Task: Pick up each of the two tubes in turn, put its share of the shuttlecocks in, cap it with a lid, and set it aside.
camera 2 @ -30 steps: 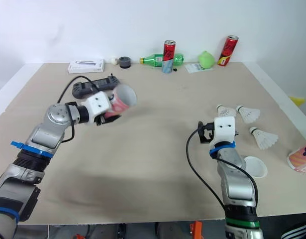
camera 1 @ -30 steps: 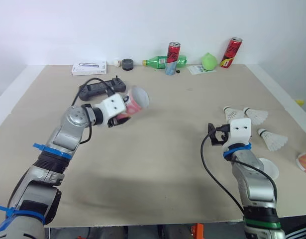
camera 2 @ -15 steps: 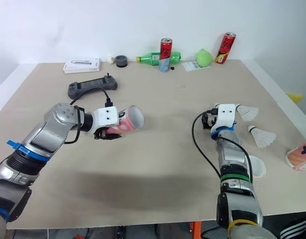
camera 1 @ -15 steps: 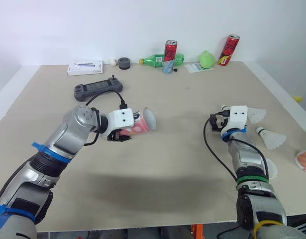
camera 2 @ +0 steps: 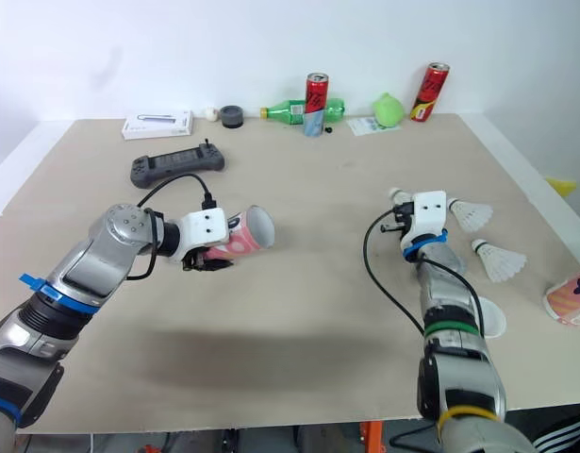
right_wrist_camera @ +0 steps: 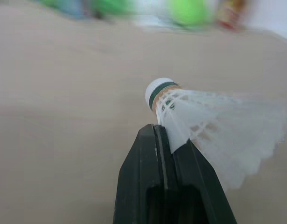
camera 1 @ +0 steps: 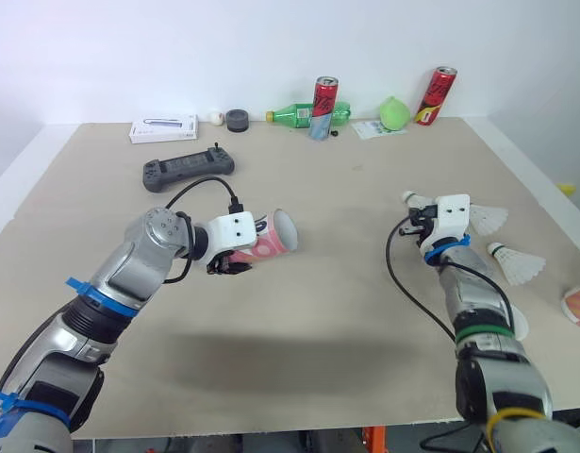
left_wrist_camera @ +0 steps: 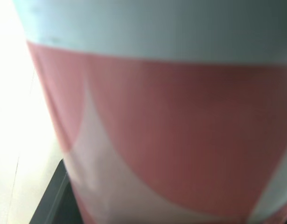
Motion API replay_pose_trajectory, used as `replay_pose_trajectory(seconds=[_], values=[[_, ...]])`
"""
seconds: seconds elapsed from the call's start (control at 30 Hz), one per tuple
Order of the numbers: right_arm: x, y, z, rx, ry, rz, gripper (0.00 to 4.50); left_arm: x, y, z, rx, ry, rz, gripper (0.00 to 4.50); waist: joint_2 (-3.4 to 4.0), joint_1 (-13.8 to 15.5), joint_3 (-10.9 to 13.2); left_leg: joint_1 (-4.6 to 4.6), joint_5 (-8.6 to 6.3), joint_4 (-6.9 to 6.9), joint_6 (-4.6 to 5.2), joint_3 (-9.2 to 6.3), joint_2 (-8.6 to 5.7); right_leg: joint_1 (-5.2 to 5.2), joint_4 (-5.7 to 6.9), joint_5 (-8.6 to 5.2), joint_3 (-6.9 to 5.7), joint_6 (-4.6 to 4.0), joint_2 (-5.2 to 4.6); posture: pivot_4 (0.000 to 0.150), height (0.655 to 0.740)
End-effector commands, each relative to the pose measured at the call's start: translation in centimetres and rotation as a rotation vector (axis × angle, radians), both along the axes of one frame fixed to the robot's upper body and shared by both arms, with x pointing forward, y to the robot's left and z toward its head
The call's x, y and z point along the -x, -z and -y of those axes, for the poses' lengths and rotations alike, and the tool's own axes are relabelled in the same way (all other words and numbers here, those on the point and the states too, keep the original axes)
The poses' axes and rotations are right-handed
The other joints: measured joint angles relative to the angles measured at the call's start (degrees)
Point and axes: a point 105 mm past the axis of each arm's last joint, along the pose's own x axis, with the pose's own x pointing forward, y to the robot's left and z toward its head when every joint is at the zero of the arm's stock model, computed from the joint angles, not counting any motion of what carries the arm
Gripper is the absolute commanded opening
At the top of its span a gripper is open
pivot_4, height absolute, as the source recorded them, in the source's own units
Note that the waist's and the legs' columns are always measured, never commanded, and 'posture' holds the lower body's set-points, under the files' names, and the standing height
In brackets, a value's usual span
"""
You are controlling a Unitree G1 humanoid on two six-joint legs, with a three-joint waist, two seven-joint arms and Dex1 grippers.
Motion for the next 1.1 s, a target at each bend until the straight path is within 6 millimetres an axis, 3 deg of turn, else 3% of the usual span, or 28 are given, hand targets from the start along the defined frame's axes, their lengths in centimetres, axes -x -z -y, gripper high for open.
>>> replay_pose_trajectory(seconds=[0.03, 0.17, 0.27, 0.5, 0.67, 0.73, 0.9, 1.0, 1.1], values=[[4.3, -6.9, -5.7, 0.003, -0.417, 0.150, 0.04, 0.3, 0.0, 0.4, 0.023, 0.009, -0.016, 2.51, 0.15, 0.08, 0.01, -0.01, -0.01, 0.00, 0.01, -0.04, 0.01, 0.00, 0.01, 0.00, -0.01, 0.00, 0.00, 0.150, 0.7400], [9.0, -9.1, -10.1, 0.168, -0.687, 0.092, 0.04, 0.3, 0.6, 0.9, 0.043, 0.007, -0.052, 2.51, 0.32, 0.30, 0.01, -0.05, -0.02, 0.24, 0.01, -0.35, -0.07, 0.07, 0.08, -0.13, -0.09, 0.26, -0.05, 0.150, 0.7400], [10.9, -9.5, -12.5, 0.275, -0.797, 0.072, 0.04, 0.1, 1.1, 1.1, 0.044, 0.004, -0.066, 2.51, 0.27, 0.34, -0.02, 0.02, -0.01, 0.39, 0.01, -0.41, -0.04, 0.18, 0.10, -0.09, -0.17, 0.25, -0.04, 0.150, 0.7400], [11.0, -7.1, -15.6, 0.481, -0.838, 0.050, 0.04, -0.2, 0.9, 2.0, 0.074, 0.012, -0.062, 2.51, 0.25, 1.11, -0.03, 0.00, 0.08, 0.53, 0.06, -0.38, -0.10, 0.25, 0.11, -0.04, -0.22, 0.21, -0.07, 0.150, 0.7400], [11.0, -6.4, -16.5, 0.470, -0.868, 0.047, 0.04, 0.1, 1.2, 2.3, 0.080, 0.017, -0.069, 2.51, 0.22, 1.53, -0.05, -0.07, 0.08, 0.53, 0.06, -0.35, -0.14, 0.21, 0.09, -0.01, -0.22, 0.30, -0.09, 0.150, 0.7400], [11.3, -7.3, -16.7, 0.377, -0.882, 0.046, 0.67, 0.3, 1.3, 2.3, 0.082, 0.018, -0.072, 2.51, 0.22, 1.51, -0.05, -0.06, 0.08, 0.53, 0.06, -0.37, -0.10, 0.21, 0.10, 0.00, -0.22, 0.28, -0.05, 0.150, 0.7400], [11.1, -9.6, -13.4, 0.091, -0.734, 0.054, 2.78, 0.5, 1.5, 2.2, 0.088, 0.003, -0.077, 2.51, 0.21, 1.75, -0.06, -0.10, 0.09, 0.53, 0.06, -0.47, -0.05, 0.25, 0.13, 0.00, -0.40, 0.16, -0.04, 0.150, 0.7400], [8.8, -8.6, -6.5, 0.064, -0.301, 0.089, 4.34, 0.7, 1.7, 2.0, 0.094, -0.007, -0.084, 2.51, 0.08, 1.77, -0.14, -0.10, 0.08, 0.51, 0.06, -0.45, -0.08, 0.28, 0.10, -0.06, -0.39, 0.24, -0.19, 0.150, 0.7400], [8.1, -7.2, 2.0, 0.162, 0.225, 0.122, 4.45, 0.8, 2.1, 2.1, 0.094, -0.008, -0.092, 2.51, 0.10, 1.75, -0.17, -0.13, 0.07, 0.49, 0.06, -0.42, -0.21, 0.27, 0.09, -0.15, -0.38, 0.36, -0.37, 0.150, 0.7400]])
